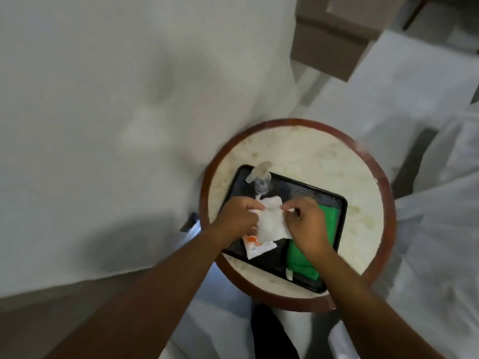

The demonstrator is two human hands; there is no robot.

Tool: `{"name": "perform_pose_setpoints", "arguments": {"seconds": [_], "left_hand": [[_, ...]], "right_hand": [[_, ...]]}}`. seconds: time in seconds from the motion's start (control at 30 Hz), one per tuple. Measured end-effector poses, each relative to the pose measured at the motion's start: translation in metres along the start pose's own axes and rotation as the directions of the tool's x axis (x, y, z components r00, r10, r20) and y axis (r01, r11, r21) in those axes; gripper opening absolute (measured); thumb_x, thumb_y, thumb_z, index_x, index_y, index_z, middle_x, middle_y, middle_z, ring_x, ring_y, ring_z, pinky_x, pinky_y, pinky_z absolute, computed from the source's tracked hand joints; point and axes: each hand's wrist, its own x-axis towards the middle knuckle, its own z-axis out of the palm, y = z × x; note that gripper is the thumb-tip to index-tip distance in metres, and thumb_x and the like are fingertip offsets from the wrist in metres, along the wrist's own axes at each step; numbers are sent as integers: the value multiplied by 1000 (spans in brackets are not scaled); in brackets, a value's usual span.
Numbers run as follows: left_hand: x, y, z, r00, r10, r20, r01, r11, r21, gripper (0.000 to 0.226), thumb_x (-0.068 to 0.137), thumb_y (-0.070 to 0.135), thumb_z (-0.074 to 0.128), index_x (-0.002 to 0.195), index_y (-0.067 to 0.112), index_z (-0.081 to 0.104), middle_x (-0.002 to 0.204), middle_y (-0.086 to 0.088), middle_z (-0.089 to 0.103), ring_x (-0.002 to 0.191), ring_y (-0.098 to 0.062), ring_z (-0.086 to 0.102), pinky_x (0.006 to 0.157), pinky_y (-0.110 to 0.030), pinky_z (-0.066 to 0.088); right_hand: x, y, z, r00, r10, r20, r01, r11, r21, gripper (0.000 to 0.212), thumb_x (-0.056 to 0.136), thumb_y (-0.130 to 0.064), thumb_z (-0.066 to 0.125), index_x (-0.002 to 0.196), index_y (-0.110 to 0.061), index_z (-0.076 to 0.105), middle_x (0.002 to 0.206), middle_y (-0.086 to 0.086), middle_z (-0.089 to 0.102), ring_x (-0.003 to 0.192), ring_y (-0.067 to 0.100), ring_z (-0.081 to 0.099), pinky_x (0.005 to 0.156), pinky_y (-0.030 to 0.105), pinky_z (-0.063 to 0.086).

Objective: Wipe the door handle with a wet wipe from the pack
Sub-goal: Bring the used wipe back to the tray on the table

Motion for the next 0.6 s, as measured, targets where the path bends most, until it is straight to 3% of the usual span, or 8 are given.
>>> {"name": "perform_pose_setpoints", "arguments": {"seconds": [0.13, 0.23, 0.33, 0.4, 0.5, 0.6], "left_hand": [[71, -37, 37, 1000, -11, -7, 13, 973, 229, 41, 80, -11, 58, 113, 9, 71, 120, -13, 63, 97, -25, 64, 75, -36, 60], [96, -56, 45, 998, 41, -48, -23, 944, 328, 42, 81, -10, 56, 115, 8, 71, 122, -15, 60, 100, -28, 62, 78, -28, 50], [111, -62, 48, 989, 121, -81, -82, 924, 375, 43, 83, -11, 54, 120, 7, 68, 123, -15, 59, 113, -27, 55, 84, -9, 34], [118, -62, 47, 985, 144, -99, -97, 921, 376, 43, 86, -8, 55, 125, 8, 65, 126, -14, 57, 119, -25, 52, 88, -7, 28], [125, -65, 44, 973, 152, -171, -76, 920, 385, 42, 90, -2, 56, 130, 11, 62, 131, -11, 53, 121, -24, 51, 97, -18, 35], [127, -74, 43, 961, 217, -169, -101, 852, 514, 40, 93, 7, 57, 132, 14, 60, 131, -12, 49, 114, -28, 54, 100, -34, 47]], "right_hand": [[33, 69, 43, 992, 85, 90, -74, 990, -121, 16, 81, 6, 59, 86, -2, 72, 92, 20, 62, 82, 29, 56, 66, 17, 29], [44, 95, 68, 981, 93, 169, -59, 979, -197, 18, 87, 0, 56, 94, -1, 72, 96, 17, 61, 84, 24, 54, 67, 19, 32], [54, 101, 78, 995, 38, 97, -17, 978, -209, 18, 88, -3, 55, 98, 0, 70, 94, 14, 60, 81, 17, 50, 66, 19, 31], [62, 98, 82, 999, -13, 33, 20, 979, -203, 17, 88, -5, 56, 97, 0, 70, 92, 12, 60, 79, 12, 46, 66, 19, 33], [72, 94, 89, 997, -32, 69, 48, 969, -243, 19, 86, -10, 57, 100, -2, 67, 95, 1, 60, 84, 4, 49, 67, 16, 40], [70, 101, 96, 959, -99, 265, 229, 822, -522, 33, 82, -13, 59, 114, -5, 60, 121, 14, 54, 103, 30, 48, 74, 38, 50]]}}
